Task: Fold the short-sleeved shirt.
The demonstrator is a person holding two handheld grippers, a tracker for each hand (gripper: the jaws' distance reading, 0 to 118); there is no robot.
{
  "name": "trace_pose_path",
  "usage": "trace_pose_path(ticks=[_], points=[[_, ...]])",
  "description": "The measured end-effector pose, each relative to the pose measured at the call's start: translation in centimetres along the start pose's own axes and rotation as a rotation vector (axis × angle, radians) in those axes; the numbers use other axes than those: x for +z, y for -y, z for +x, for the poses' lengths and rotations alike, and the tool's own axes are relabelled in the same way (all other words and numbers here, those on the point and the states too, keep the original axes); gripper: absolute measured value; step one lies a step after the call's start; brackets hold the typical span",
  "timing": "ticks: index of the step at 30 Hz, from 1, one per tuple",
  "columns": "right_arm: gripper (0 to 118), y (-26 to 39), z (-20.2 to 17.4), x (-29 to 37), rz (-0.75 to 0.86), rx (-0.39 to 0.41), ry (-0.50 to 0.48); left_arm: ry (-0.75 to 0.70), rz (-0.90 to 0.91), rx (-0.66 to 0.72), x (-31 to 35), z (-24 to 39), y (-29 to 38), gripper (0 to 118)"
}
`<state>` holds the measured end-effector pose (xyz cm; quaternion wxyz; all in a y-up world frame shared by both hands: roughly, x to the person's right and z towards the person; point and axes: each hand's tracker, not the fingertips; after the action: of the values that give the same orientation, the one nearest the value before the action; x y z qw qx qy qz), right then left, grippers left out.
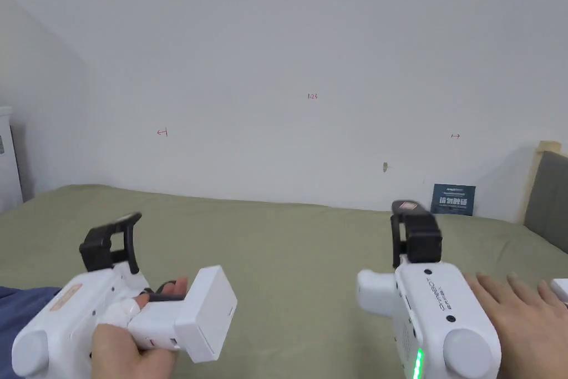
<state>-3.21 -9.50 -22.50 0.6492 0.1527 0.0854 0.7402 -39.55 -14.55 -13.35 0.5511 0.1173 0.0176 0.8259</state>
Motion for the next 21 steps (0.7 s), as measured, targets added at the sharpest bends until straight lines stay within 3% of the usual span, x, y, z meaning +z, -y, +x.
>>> trace_pose_path(ticks=[2,3,4,5,7,10,12,14,18,21], points=[[118,-0.1,0.3,0.1,-0.013,-0.064,-0.001,-0.077,0.075,-0.222,1.0,0.8,0.4,118],[118,0.5,0.9,0.0,-0.021,-0.130,0.031,-0.122,0.095,-0.329,1.2,1.7,0.7,118],[118,1.0,1.7,-0.1,-0.033,-0.261,0.044,-0.205,0.098,-0.497,1.2,3.2,1.2,118],[118,1.5,2.8,-0.2,-0.052,-0.444,0.014,-0.264,0.114,-0.697,0.8,4.8,2.2,118],[118,3.7,5.3,-0.4,-0.112,-0.951,-0.070,-0.327,0.205,-1.181,0.2,7.6,6.0,118],[118,8.6,5.6,-0.9,-0.075,-1.716,-0.153,-0.337,0.239,-1.749,-0.7,8.7,11.5,118],[118,10.4,4.3,-1.6,-0.164,-1.958,-0.119,-0.375,0.203,-2.013,-1.5,8.1,14.3,118],[118,11.0,3.6,-2.0,-0.260,-1.953,-0.104,-0.350,0.204,-2.142,-2.0,7.1,15.6,118],[118,10.3,2.8,-2.4,-0.248,-1.836,-0.121,-0.305,0.066,-1.975,-2.0,6.4,16.0,118],[118,9.9,2.4,-2.7,-0.240,-1.810,-0.115,-0.353,0.044,-1.920,-2.6,5.8,15.6,118]])
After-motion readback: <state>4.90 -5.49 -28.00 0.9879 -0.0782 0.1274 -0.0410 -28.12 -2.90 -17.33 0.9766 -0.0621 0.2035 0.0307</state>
